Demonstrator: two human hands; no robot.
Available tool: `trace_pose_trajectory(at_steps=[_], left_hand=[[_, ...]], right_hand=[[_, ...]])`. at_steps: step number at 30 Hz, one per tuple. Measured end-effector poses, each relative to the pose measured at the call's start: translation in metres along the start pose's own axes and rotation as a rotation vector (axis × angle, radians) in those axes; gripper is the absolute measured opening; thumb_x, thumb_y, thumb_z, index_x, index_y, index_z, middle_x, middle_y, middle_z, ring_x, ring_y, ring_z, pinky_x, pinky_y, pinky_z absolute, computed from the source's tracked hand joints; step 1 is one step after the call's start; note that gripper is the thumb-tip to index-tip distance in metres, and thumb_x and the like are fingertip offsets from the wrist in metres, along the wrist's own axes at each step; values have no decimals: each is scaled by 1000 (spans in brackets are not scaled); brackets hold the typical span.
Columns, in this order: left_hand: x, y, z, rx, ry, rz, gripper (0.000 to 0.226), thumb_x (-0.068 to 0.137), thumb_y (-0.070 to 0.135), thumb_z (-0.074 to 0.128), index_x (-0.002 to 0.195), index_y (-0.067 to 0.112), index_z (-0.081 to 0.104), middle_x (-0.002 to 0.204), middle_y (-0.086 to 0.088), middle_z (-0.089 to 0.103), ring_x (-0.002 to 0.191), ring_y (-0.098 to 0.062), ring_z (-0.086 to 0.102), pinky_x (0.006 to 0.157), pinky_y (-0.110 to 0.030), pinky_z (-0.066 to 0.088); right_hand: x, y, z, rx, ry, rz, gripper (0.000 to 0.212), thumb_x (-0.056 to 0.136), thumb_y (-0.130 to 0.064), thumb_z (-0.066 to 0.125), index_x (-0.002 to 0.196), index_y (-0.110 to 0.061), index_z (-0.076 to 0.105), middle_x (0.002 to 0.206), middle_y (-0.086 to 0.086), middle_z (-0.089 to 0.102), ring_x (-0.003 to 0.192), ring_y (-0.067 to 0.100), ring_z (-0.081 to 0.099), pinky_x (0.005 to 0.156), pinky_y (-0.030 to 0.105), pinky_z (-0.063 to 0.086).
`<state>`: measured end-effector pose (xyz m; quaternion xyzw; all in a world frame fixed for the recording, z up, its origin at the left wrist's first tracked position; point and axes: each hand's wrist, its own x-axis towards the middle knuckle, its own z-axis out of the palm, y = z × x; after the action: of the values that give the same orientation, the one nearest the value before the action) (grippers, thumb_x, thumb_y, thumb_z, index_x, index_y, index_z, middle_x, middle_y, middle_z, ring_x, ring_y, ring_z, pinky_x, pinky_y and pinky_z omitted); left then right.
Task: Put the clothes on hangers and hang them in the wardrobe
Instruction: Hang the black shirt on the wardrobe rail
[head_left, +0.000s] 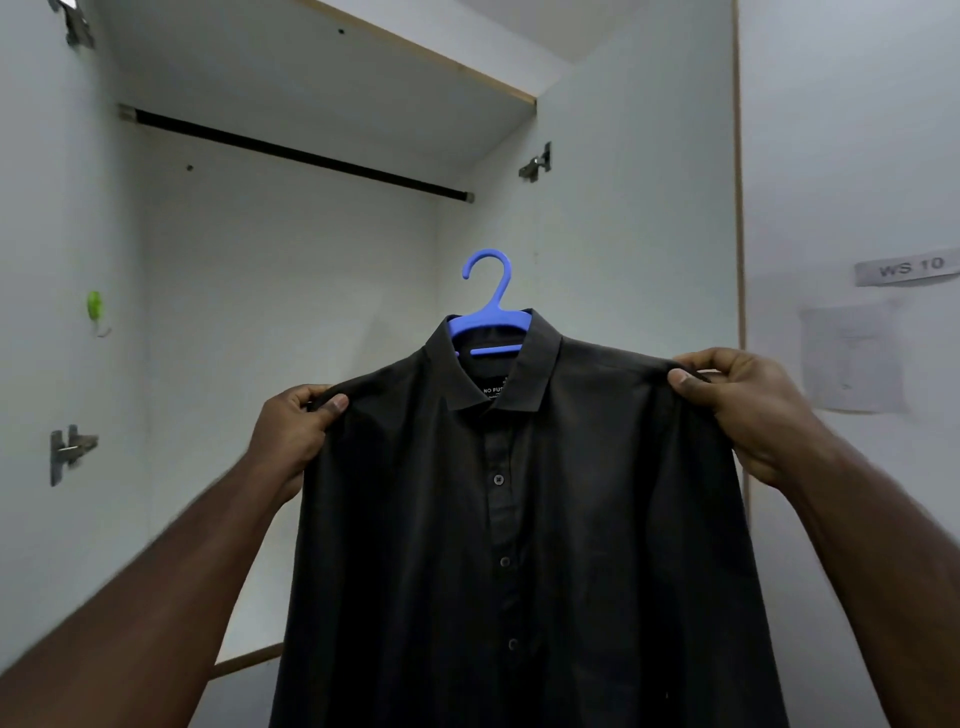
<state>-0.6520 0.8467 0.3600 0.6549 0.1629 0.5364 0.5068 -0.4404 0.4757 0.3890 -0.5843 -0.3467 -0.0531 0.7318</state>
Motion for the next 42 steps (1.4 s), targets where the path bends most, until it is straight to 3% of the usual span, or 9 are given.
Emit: trace_pose_trajectory(at_steps=[4, 8, 12, 15, 19, 22, 26, 35, 42], left_hand=[[50, -12, 4, -33, 31, -8, 6, 93, 10, 71, 97, 13, 72, 99, -15, 74, 85, -27, 69, 93, -48, 57], [102, -31, 5, -11, 33, 40, 16, 91, 12, 73, 107, 10, 72, 105, -14, 74, 95, -29, 71, 94, -46, 56], [155, -48, 7, 153, 69, 200, 13, 92, 16, 73, 105, 18, 71, 100, -1, 72, 96, -22, 68, 92, -39, 55], [199, -59, 13, 339, 115, 294, 29, 93, 24, 70, 121, 19, 68, 117, -2, 70, 112, -24, 64, 100, -38, 49], [247, -72, 30, 491, 91, 379, 53, 99, 26, 61, 148, 12, 47, 153, -8, 46, 142, -24, 41, 116, -33, 30], [276, -89, 44, 553, 12, 389, 59, 103, 29, 55, 156, 13, 34, 165, -7, 25, 154, -21, 15, 122, -33, 14], [317, -109, 56, 603, -65, 375, 63, 104, 34, 51, 159, 16, 26, 168, -5, 14, 156, -24, 2, 124, -38, 9], [401, -150, 101, 634, -55, 377, 63, 103, 33, 53, 158, 17, 29, 168, -8, 13, 154, -28, 10, 123, -42, 13], [470, -173, 151, 683, -10, 421, 67, 102, 35, 54, 159, 17, 24, 168, -7, 11, 154, -31, 6, 123, -51, 16]], right_hand=[[48, 9, 23, -4, -67, 14, 13, 89, -5, 71, 102, -9, 73, 93, 11, 77, 82, 18, 73, 67, 23, 60], [95, 25, 56, 19, -32, -19, 13, 88, -2, 71, 99, -8, 75, 94, 12, 77, 86, 22, 74, 73, 28, 60], [140, 48, 97, 80, 51, -53, 14, 87, 0, 71, 99, -7, 76, 94, 15, 77, 86, 25, 75, 77, 34, 60], [175, 61, 126, 114, 118, -69, 13, 86, 1, 72, 95, -7, 77, 94, 16, 76, 84, 26, 75, 81, 38, 59], [215, 77, 160, 126, 170, -83, 14, 85, 2, 73, 94, -8, 78, 93, 16, 76, 87, 29, 74, 84, 42, 59], [240, 88, 182, 129, 187, -91, 15, 86, 2, 72, 97, -6, 77, 94, 16, 76, 86, 27, 74, 81, 39, 60], [271, 102, 202, 125, 199, -98, 13, 86, 2, 72, 93, -8, 77, 92, 13, 77, 86, 25, 75, 80, 36, 61], [352, 136, 225, 110, 216, -181, 13, 85, 2, 73, 88, -10, 77, 82, 7, 77, 79, 21, 75, 72, 31, 62], [425, 147, 226, 84, 230, -253, 14, 83, 2, 75, 90, -9, 77, 87, 8, 77, 88, 24, 75, 85, 39, 61]])
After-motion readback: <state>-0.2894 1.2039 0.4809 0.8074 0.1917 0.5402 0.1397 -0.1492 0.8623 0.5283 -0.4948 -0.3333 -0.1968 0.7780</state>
